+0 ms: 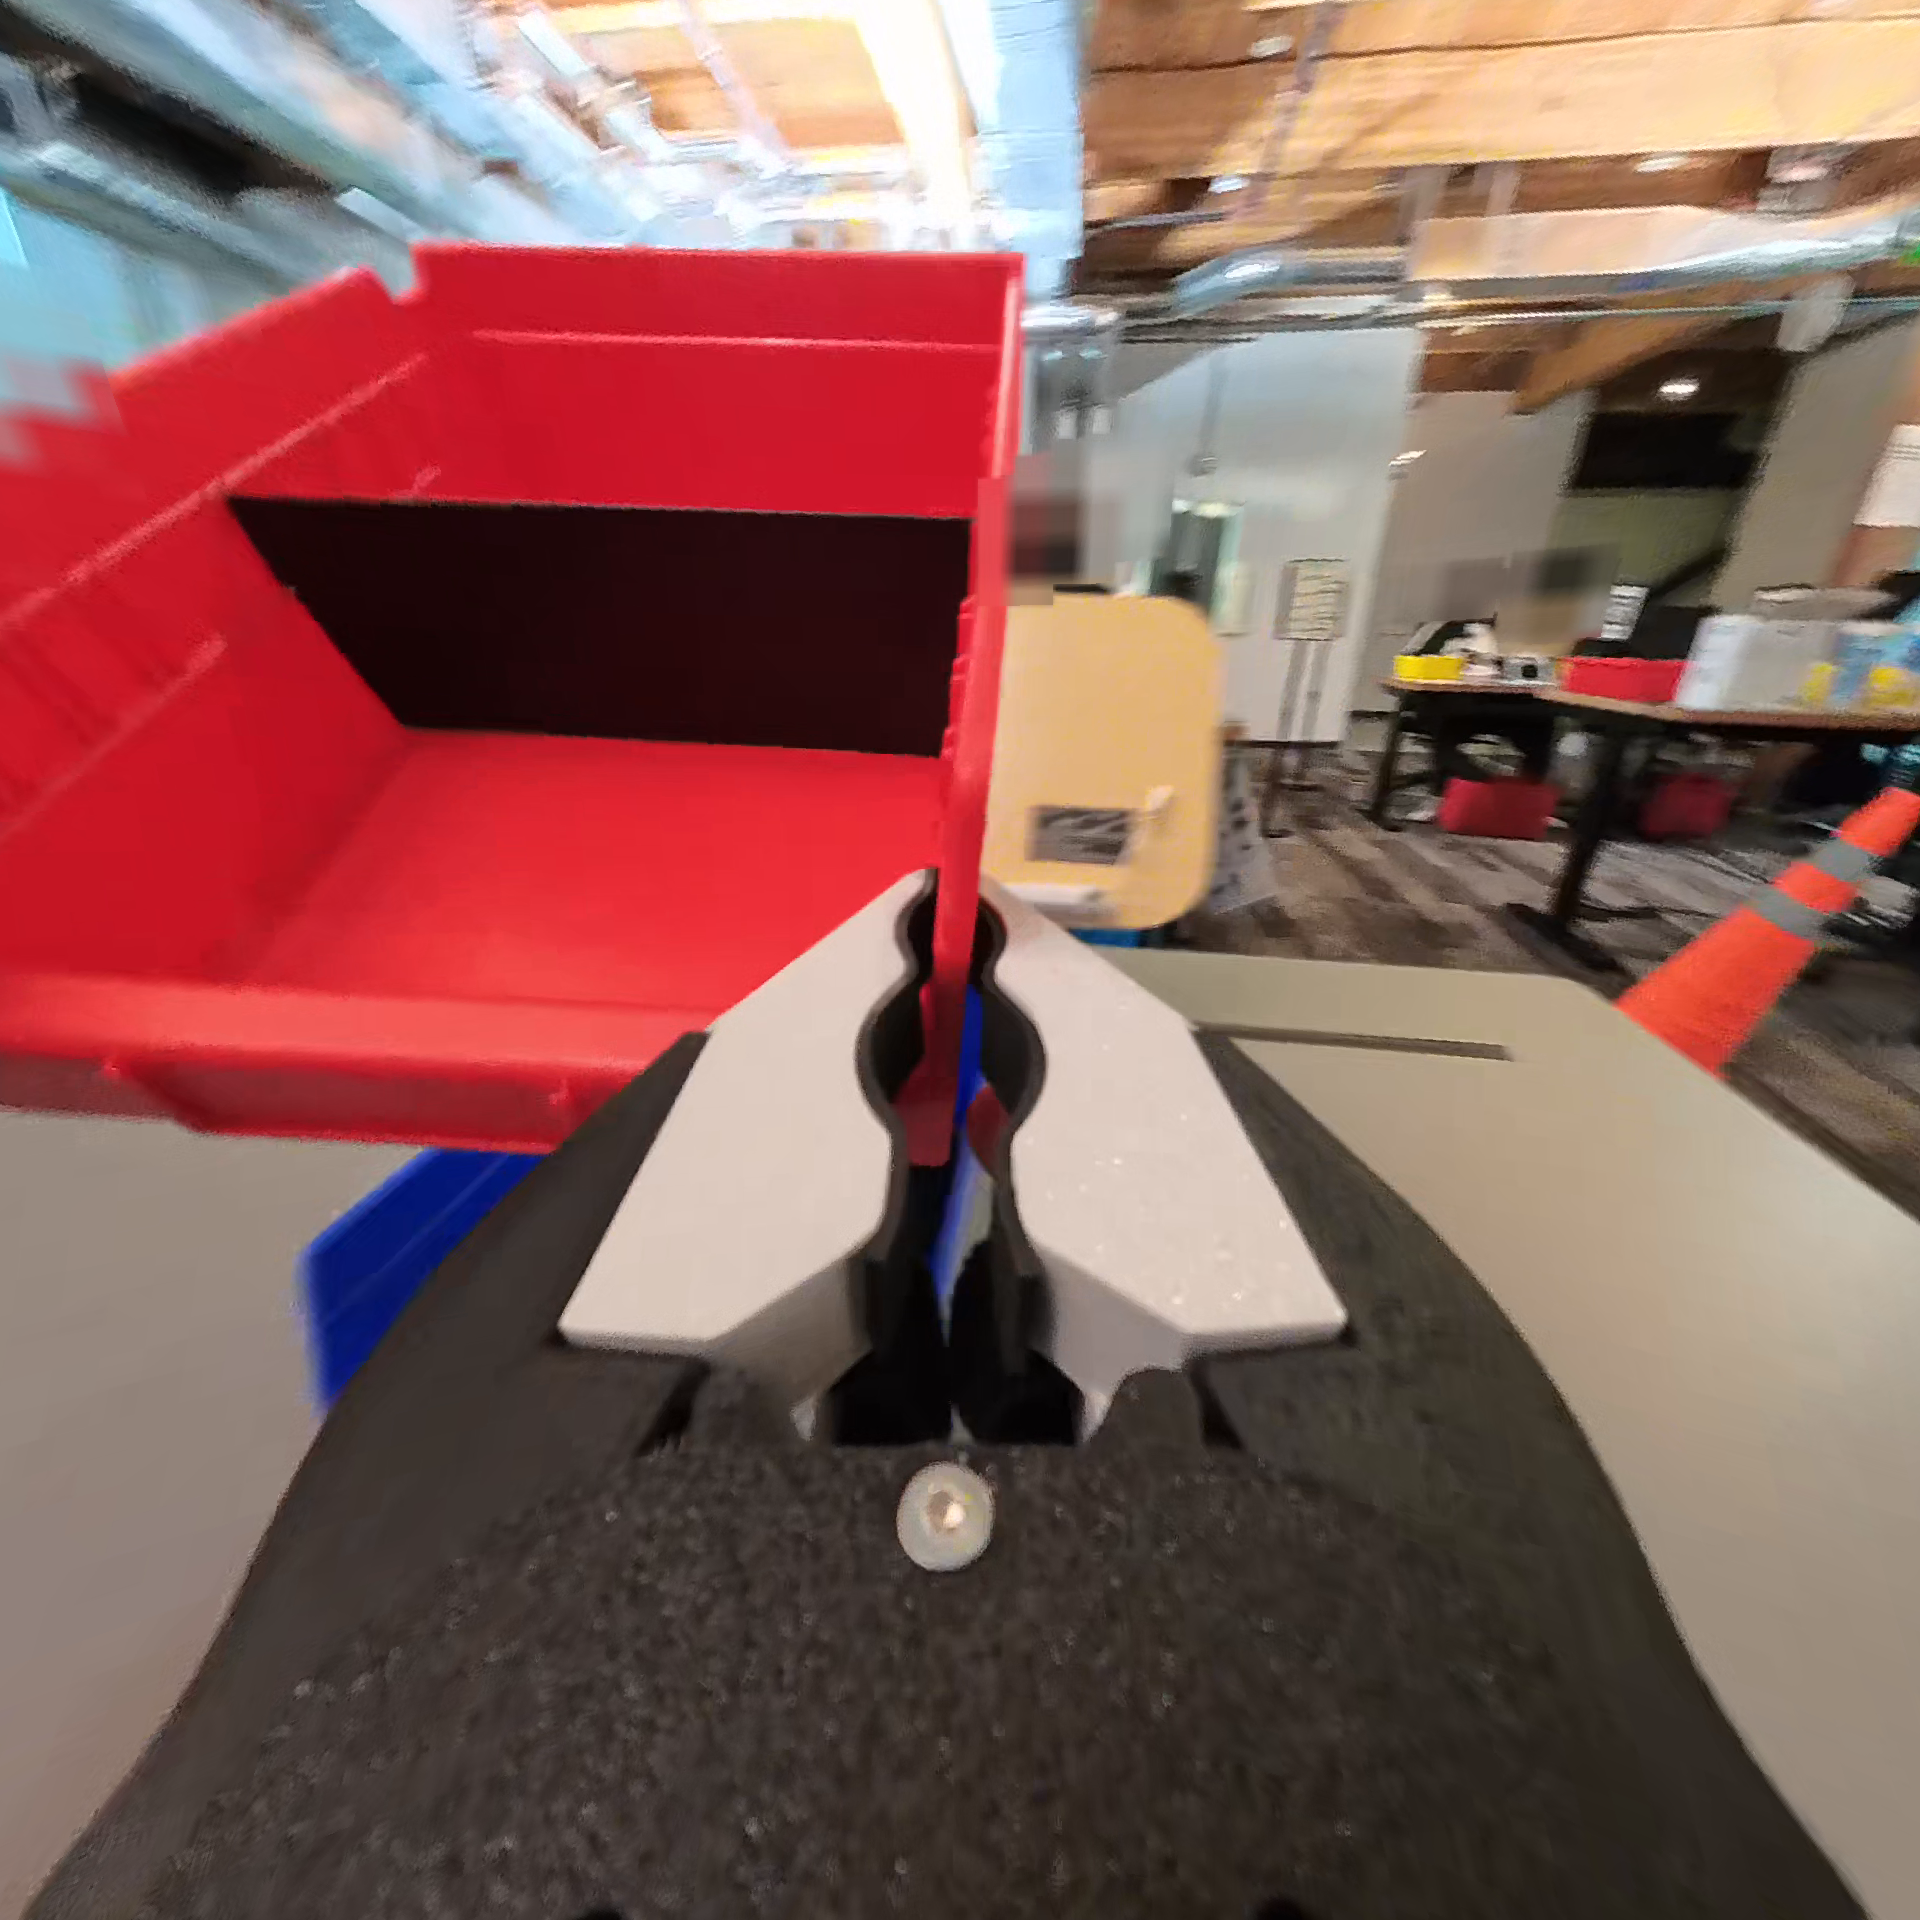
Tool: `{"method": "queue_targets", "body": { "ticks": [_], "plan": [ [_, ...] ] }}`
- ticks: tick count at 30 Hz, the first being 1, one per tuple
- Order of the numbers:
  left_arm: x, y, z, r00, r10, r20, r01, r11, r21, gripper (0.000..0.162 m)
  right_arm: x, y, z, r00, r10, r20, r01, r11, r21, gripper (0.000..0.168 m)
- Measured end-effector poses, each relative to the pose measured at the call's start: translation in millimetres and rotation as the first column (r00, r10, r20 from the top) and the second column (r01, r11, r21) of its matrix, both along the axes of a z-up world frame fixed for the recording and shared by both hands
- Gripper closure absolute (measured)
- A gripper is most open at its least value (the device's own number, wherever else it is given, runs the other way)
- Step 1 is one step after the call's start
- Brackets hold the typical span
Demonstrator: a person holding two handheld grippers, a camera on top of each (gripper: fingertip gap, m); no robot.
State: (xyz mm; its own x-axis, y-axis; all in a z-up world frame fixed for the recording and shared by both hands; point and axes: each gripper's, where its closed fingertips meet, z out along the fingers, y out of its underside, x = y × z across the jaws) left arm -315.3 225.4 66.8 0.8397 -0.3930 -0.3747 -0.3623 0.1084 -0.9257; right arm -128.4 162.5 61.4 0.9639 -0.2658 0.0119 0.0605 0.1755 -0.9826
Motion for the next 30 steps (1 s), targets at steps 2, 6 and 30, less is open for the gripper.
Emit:
{"method": "queue_targets", "body": {
  "ticks": [2,6,30],
  "plan": [
    [64.5,6.2,0.5,0.998,-0.068,-0.006,0.068,0.998,-0.008,0.154,60.0,-10.6,15.7,0.996,-0.09,-0.027,0.091,0.995,0.038,0.167],
    [185.5,13.1,-34.7,0.984,-0.169,0.048,0.174,0.974,-0.147,0.154,170.6,-21.1,2.4,0.973,-0.222,0.064,0.229,0.965,-0.125,0.167],
    [332.9,-96.5,-188.9,0.866,-0.494,0.075,0.469,0.752,-0.464,0.142,344.6,-65.3,-202.5,0.928,-0.247,-0.28,0.048,0.823,-0.567,0.167]
  ]
}}
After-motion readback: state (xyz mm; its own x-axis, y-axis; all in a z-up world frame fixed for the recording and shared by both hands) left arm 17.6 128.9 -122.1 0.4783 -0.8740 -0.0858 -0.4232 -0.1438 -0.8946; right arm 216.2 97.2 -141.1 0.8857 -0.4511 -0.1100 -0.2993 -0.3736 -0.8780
